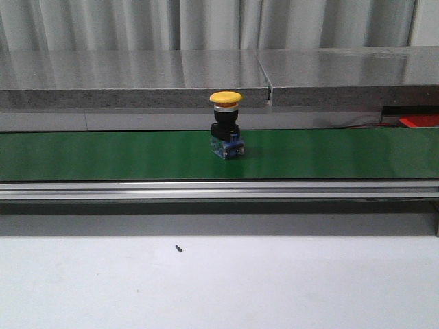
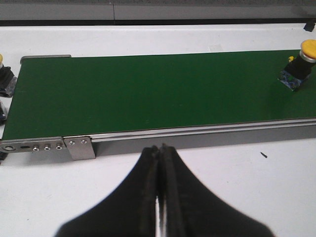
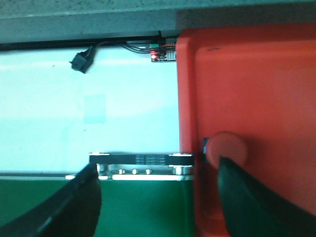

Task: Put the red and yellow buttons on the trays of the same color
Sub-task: 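Lower the red button into the red tray and open the right gripper, then grasp the yellow button off the belt with the right gripper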

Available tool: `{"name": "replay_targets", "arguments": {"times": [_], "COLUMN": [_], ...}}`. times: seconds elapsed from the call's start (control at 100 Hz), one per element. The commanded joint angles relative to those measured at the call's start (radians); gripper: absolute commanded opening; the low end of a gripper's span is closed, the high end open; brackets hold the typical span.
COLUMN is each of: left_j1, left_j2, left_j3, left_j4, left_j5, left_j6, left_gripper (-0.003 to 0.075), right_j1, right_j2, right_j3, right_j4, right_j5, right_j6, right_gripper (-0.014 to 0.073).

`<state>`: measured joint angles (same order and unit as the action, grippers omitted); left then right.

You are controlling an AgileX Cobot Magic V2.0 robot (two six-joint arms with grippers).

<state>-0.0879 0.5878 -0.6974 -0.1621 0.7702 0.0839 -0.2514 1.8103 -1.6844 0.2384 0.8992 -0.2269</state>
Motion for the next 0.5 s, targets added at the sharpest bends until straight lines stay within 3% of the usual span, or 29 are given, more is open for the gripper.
{"name": "replay_targets", "arguments": {"times": [0.0, 0.49], "left_j1": [-0.006, -0.006], "left_j2": [0.002, 0.002], "left_j3": [-0.027, -0.027], "left_j4": [-0.016, -0.016], "left_j5": [-0.072, -0.072], "left_j6": [-0.010, -0.010], "left_gripper": [-0.0019, -0.0019], "right_j1": [0.019, 0.254], "right_j2": [-0.106, -0.245], "right_j3": [0.022, 0.185], "right_j4": [0.020, 0.027], "right_j5": [-0.062, 0.014], "right_j6": [-0.030, -0.043], "right_gripper": [0.0507, 0.0498]}}
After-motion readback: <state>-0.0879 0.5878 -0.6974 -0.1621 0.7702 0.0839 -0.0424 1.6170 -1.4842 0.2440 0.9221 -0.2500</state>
